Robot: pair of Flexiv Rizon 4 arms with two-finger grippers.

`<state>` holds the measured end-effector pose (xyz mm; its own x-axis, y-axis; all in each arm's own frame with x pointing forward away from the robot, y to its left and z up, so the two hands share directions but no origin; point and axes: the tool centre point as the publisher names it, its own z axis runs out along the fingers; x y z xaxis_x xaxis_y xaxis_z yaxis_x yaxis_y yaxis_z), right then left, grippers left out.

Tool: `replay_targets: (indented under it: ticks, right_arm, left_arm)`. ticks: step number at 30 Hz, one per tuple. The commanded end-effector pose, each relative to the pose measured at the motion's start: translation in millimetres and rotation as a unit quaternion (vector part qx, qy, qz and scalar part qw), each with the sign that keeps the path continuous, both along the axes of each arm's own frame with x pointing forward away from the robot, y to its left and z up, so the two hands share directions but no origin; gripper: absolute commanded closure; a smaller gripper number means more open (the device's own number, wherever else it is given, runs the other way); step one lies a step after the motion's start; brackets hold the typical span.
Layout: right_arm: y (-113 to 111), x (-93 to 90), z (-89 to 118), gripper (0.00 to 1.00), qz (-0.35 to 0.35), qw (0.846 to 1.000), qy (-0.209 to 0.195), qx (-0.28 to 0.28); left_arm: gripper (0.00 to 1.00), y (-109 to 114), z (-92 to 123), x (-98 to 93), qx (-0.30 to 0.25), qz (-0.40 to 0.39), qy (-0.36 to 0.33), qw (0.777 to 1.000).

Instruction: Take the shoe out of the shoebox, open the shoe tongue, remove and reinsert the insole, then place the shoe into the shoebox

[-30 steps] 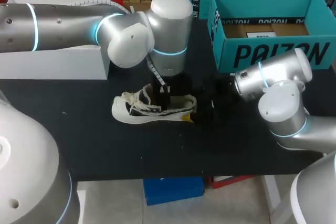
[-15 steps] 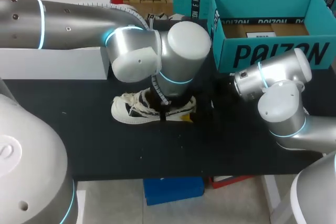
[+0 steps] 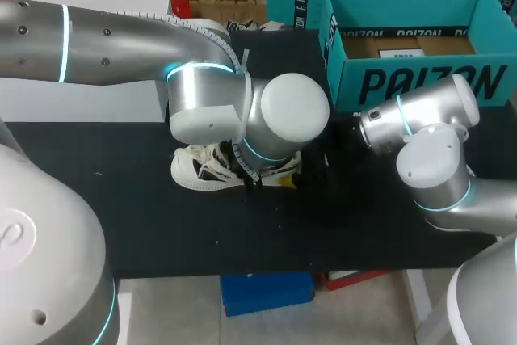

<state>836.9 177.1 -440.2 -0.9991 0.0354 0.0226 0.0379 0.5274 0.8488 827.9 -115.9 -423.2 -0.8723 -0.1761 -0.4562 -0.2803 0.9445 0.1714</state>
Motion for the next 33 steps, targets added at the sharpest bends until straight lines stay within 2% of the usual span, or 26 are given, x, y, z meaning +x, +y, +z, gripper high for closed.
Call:
replay_targets:
  ticks: [1, 5, 10, 16, 17, 18, 23, 29, 33]
  right_arm:
    - [-2.4, 0.8, -3.0, 1.00, 0.000, 1.000, 0.001, -0.001]
    - [-2.4, 0.8, -3.0, 1.00, 0.000, 1.000, 0.001, -0.001]
    - [-2.4, 0.8, -3.0, 1.00, 0.000, 1.000, 0.001, -0.001]
    - [-2.4, 0.8, -3.0, 1.00, 0.000, 1.000, 0.001, -0.001]
    - [-2.4, 0.8, -3.0, 1.00, 0.000, 1.000, 0.001, -0.001]
    - [-2.4, 0.8, -3.0, 1.00, 0.000, 1.000, 0.001, -0.001]
    - [-2.4, 0.8, -3.0, 1.00, 0.000, 1.000, 0.001, -0.001]
    - [-2.4, 0.8, -3.0, 1.00, 0.000, 1.000, 0.001, -0.001]
    - [-2.4, 0.8, -3.0, 1.00, 0.000, 1.000, 0.001, -0.001]
  left_arm:
    - [0.76, 34.6, -73.5, 29.8, -0.005, -0.010, -0.049, 0.999]
    - [0.81, 33.3, -72.4, 36.1, -0.015, -0.008, -0.077, 0.997]
    - [0.80, 32.1, -70.8, 42.0, -0.025, -0.002, -0.089, 0.996]
    - [0.83, 27.7, -76.0, 43.0, -0.029, -0.015, -0.072, 0.997]
    - [0.86, 26.9, -77.2, 42.6, -0.027, -0.019, -0.065, 0.997]
    - [1.00, 26.0, -78.4, 41.9, -0.028, -0.022, -0.062, 0.997]
    - [1.00, 21.9, -78.8, 37.6, -0.031, -0.032, -0.051, 0.998]
    - [1.00, 15.1, -68.3, 33.4, -0.049, -0.055, -0.029, 0.997]
    - [1.00, 8.0, -58.5, 29.0, -0.068, -0.089, 0.008, 0.994]
